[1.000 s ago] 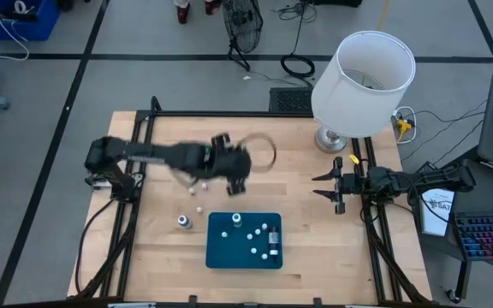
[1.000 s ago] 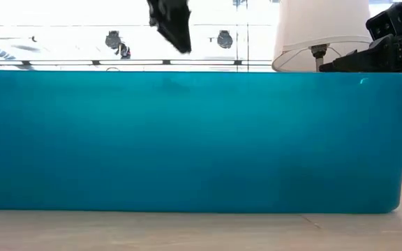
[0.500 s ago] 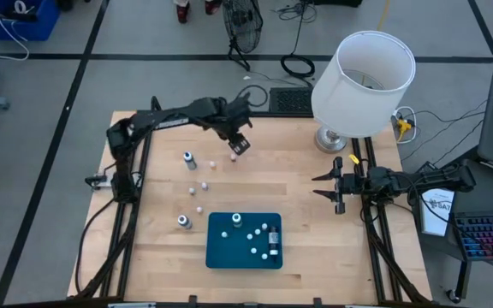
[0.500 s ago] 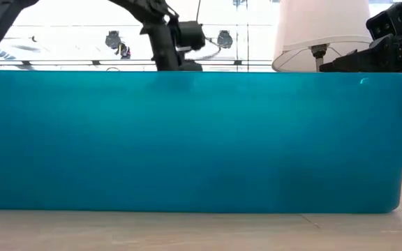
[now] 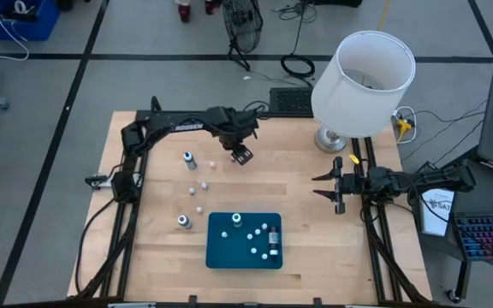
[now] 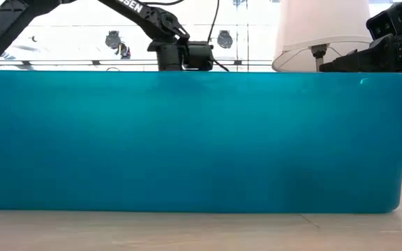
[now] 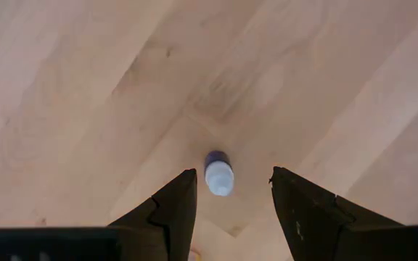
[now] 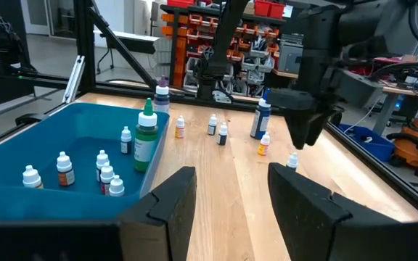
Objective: Pick & Place food coloring
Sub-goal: Put the blue food coloring bottle into the blue container
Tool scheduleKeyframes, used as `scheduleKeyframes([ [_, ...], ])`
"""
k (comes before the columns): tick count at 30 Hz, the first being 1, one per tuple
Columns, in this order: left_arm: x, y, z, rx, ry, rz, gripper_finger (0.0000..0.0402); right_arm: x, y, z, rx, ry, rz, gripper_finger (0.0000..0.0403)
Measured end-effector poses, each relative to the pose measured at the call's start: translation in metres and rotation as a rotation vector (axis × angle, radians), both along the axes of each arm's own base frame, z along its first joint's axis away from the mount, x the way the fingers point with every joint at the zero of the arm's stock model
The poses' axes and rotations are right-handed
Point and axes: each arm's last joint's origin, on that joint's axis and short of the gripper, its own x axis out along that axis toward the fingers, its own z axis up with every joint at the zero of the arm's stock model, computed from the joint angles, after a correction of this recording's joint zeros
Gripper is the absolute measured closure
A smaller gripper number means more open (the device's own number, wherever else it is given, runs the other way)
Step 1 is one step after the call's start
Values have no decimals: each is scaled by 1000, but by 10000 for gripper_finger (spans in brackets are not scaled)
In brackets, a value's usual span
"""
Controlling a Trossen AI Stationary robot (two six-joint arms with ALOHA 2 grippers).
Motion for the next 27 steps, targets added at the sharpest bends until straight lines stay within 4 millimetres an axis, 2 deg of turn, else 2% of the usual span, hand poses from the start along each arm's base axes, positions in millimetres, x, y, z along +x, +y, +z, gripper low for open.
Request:
scheduleKeyframes([
  [8,6,-21,0,60,42,-54,243,0,0,0,0,1,0,242],
  [13,4,-25,-1,77,90,-51,248,0,0,0,0,1,0,241],
  [20,-11,-12,-17,35,145,17,202,0,0,0,0,1,0,242],
  [27,-14,-6,-28,41,126,26,147,0,0,0,0,1,0,241],
])
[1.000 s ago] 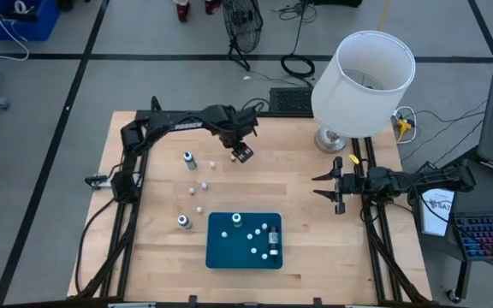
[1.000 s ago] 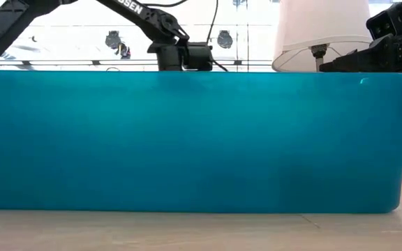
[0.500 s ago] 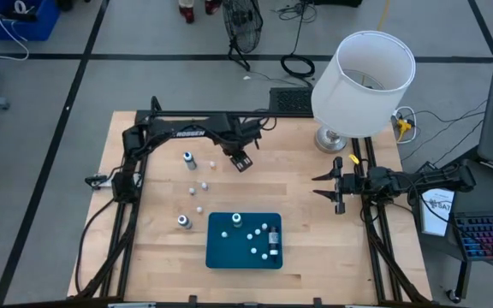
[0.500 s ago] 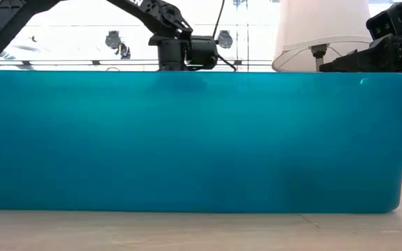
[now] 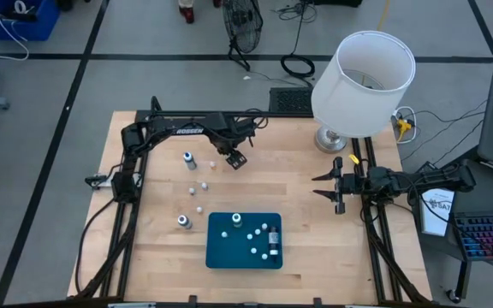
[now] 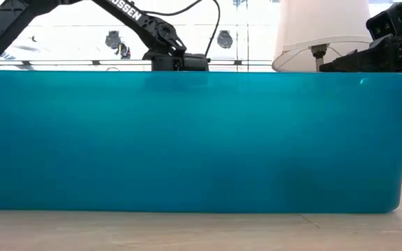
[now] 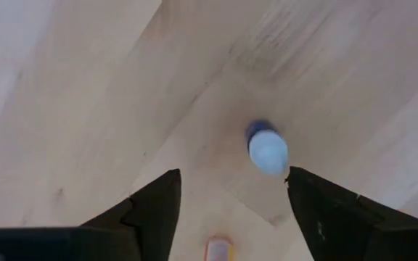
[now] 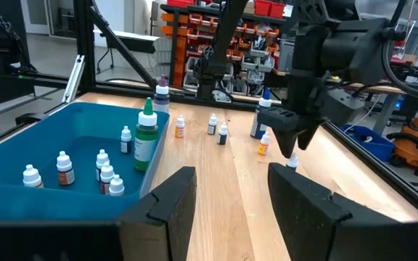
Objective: Pick & Place food coloring
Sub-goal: Put the blue food coloring bottle into the blue container
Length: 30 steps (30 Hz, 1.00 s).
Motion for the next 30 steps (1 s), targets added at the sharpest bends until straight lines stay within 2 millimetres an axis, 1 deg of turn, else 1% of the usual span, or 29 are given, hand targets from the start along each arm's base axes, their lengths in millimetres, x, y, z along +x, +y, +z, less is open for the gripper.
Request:
scheduleKeyframes([
  [5,3,-2,-1,8,-17,-28,136,0,0,0,0,0,0,241],
  [8,5,-4,-1,13,-32,-42,141,0,0,0,0,0,0,241],
  [11,6,-4,-1,-21,-53,-58,150,0,0,0,0,0,0,242],
  [15,9,-4,0,-26,-87,-67,160,0,0,0,0,0,0,241],
  [20,8,-2,-1,-26,-89,-61,164,0,0,0,0,0,-1,242],
  [26,5,-2,-12,-28,-87,-60,165,0,0,0,0,0,0,241],
  [30,4,-2,-14,-28,-85,-71,165,0,0,0,0,0,0,243],
])
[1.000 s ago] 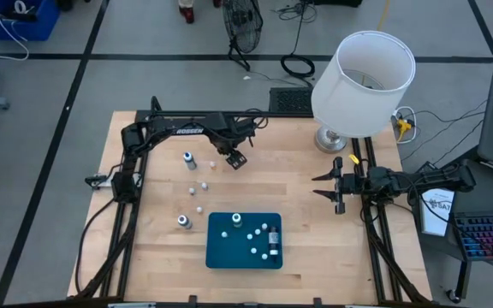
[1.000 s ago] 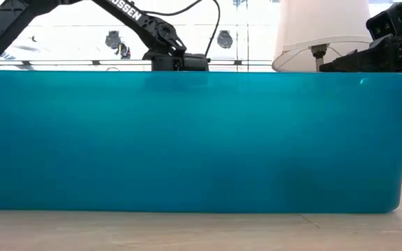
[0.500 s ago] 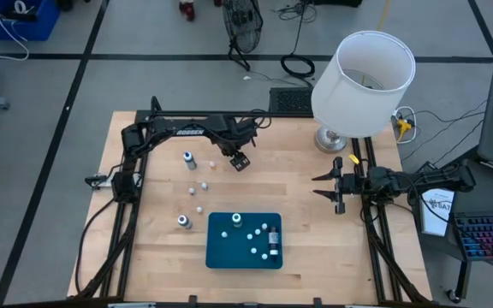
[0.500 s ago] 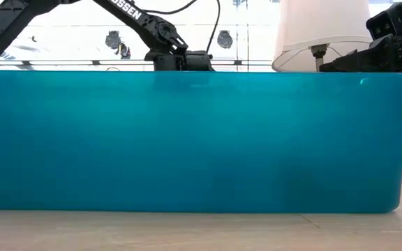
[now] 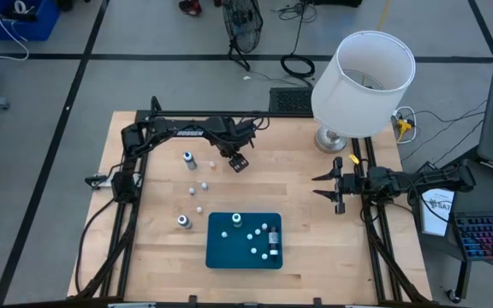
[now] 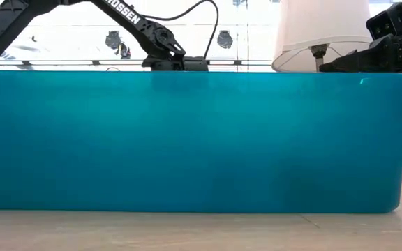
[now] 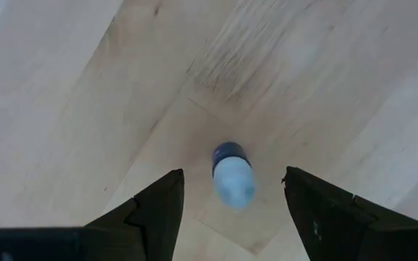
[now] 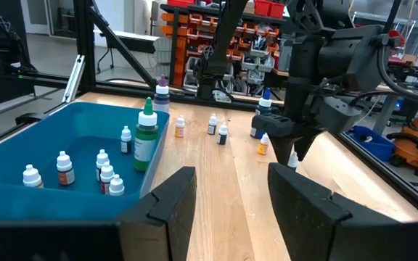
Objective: Pick & Place food coloring
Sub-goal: Put the blue food coloring bottle into the blue container
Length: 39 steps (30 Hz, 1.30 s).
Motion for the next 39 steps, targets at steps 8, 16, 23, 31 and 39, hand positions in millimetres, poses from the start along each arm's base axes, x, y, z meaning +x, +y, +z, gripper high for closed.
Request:
scheduleKeyframes([
  [8,0,0,0,5,-1,-6,165,0,0,0,0,0,0,242],
  [16,0,0,0,8,-1,-22,200,0,0,0,0,0,0,241],
  [23,2,1,0,18,-21,-27,258,0,0,0,0,0,0,242],
  [31,3,1,1,19,-24,-28,324,0,0,0,0,0,0,242],
  [39,3,1,1,21,-24,-35,333,0,0,0,0,0,0,243],
])
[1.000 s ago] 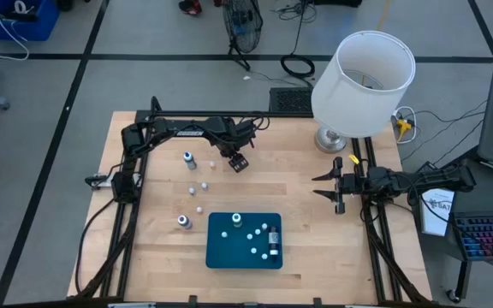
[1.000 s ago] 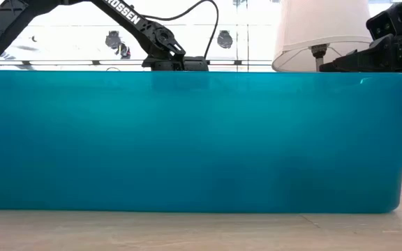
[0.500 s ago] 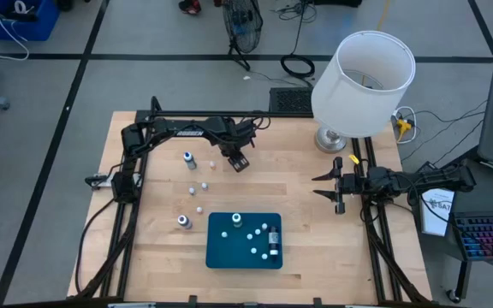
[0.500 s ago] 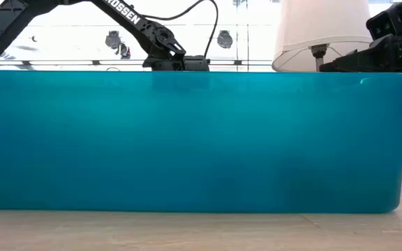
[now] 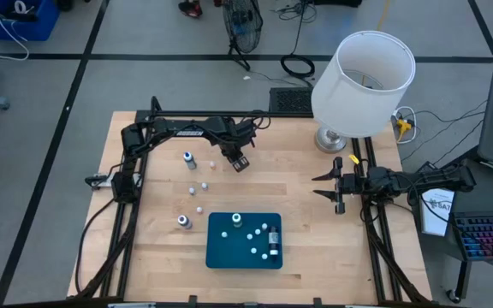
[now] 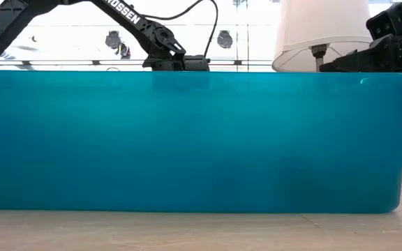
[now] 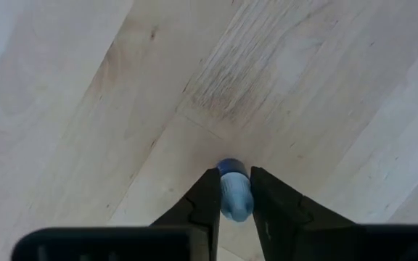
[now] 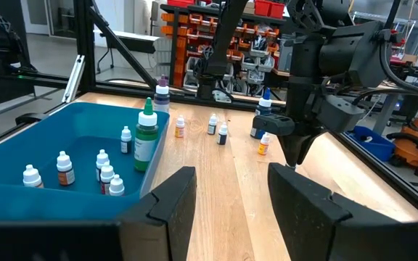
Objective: Pick & Place food coloring
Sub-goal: Put the blue food coloring bottle into the blue container
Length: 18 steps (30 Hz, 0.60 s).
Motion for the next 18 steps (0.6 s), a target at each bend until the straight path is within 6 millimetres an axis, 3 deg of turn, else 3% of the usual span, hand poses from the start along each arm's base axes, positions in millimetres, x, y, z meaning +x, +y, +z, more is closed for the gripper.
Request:
scheduleKeyframes([
  [6,-1,0,5,6,-13,-2,349,0,0,0,0,0,0,241],
  [11,-8,-9,40,26,-88,-14,349,0,0,0,0,0,0,243],
  [14,-15,-31,68,38,-124,-61,349,0,0,0,0,0,0,241],
  [18,-30,-73,107,41,-163,-111,349,0,0,0,0,0,0,242],
])
